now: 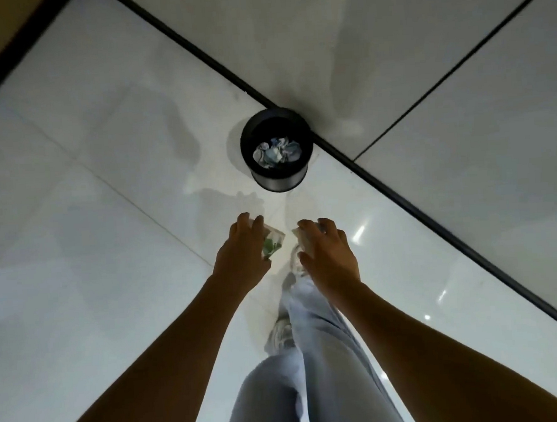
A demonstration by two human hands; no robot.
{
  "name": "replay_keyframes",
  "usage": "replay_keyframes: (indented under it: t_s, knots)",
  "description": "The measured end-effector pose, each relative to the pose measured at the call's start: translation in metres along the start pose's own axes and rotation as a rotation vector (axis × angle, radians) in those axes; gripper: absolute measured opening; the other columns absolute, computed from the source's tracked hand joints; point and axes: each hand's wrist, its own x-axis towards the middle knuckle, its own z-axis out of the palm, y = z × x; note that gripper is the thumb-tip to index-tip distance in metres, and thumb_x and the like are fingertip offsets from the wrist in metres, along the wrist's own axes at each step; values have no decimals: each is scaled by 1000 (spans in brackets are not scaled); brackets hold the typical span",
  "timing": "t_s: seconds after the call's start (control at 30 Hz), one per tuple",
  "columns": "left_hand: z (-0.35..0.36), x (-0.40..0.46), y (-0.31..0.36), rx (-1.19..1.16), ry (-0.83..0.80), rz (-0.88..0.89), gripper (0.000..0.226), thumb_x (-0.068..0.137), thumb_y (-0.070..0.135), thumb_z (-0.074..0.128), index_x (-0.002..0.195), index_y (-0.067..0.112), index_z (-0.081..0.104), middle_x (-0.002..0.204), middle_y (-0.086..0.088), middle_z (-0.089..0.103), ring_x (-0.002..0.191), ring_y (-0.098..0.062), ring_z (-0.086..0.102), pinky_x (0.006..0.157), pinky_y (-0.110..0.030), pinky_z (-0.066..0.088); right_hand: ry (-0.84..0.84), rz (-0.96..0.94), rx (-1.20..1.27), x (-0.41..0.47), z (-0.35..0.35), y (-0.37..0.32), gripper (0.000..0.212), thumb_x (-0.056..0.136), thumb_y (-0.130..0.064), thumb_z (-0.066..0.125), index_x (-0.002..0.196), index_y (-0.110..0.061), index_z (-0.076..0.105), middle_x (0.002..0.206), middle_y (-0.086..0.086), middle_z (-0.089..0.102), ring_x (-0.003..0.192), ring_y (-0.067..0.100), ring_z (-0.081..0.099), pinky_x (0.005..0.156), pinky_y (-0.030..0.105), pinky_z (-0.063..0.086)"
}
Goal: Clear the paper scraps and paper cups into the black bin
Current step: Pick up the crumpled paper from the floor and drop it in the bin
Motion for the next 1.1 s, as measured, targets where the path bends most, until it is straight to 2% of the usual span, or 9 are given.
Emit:
replay_keyframes:
  t_s: [0.17,0.33,0.43,0.63,0.7,0.8,0.93,1.03,1.1]
  knots:
    - [-14,45,-9,-29,56,-16,76,82,27,72,142,11,29,143,-9,28,128,-23,40,92,-32,50,7,-68,-22,57,-14,-15,55,89,-24,66,138,-28,40,142,3,39,124,25,45,91,37,51]
    - [-18,72,-28,-20,18,-11,75,81,25,72,141,12,29,143,-8,29,128,-22,40,91,-27,49,21,-66,-42,120,-24,-26,59,89,-22,66,142,-22,39,144,9,38,126,30,43,92,42,51]
    - [-22,88,-45,-11,3,-15,77,81,28,72,142,12,28,143,-8,28,128,-22,40,91,-27,49,28,-44,-49,167,-26,-40,58,92,-25,62,143,-26,35,146,8,32,126,30,40,92,42,50]
    - [-39,129,-76,46,-43,65,74,82,23,70,142,12,29,143,-8,28,128,-22,39,86,-25,50,-70,95,-18,233,-15,-53,67,91,-38,62,148,-34,27,160,4,12,142,34,22,105,48,42]
    - [-49,142,-80,63,-53,98,74,81,23,71,142,13,29,142,-9,28,126,-23,39,84,-24,49,-101,147,13,233,-9,-50,65,92,-39,61,148,-32,28,159,6,13,140,36,25,105,48,40]
    - [-60,166,-74,78,-74,184,76,81,21,71,143,16,28,145,-9,26,129,-24,37,85,-27,49,-46,203,86,219,-4,-43,58,94,-37,57,146,-28,33,156,8,21,134,35,36,100,46,44]
    - [-64,208,-52,105,-54,280,79,81,19,73,145,17,27,152,-12,22,136,-28,32,95,-32,46,-37,349,132,190,3,-31,52,96,-36,53,144,-28,35,155,5,23,129,30,44,98,44,48]
    - [-63,242,-35,185,-88,310,86,82,24,73,150,17,20,156,-16,16,143,-34,20,112,-38,34,-36,397,174,174,5,-23,49,97,-36,51,143,-27,37,154,4,24,122,30,51,96,44,50]
    - [-63,255,-27,274,-115,298,84,83,25,73,149,15,22,155,-18,18,143,-36,20,114,-40,27,-17,408,195,166,4,-21,48,97,-35,51,142,-26,38,154,4,25,119,29,54,96,43,50]
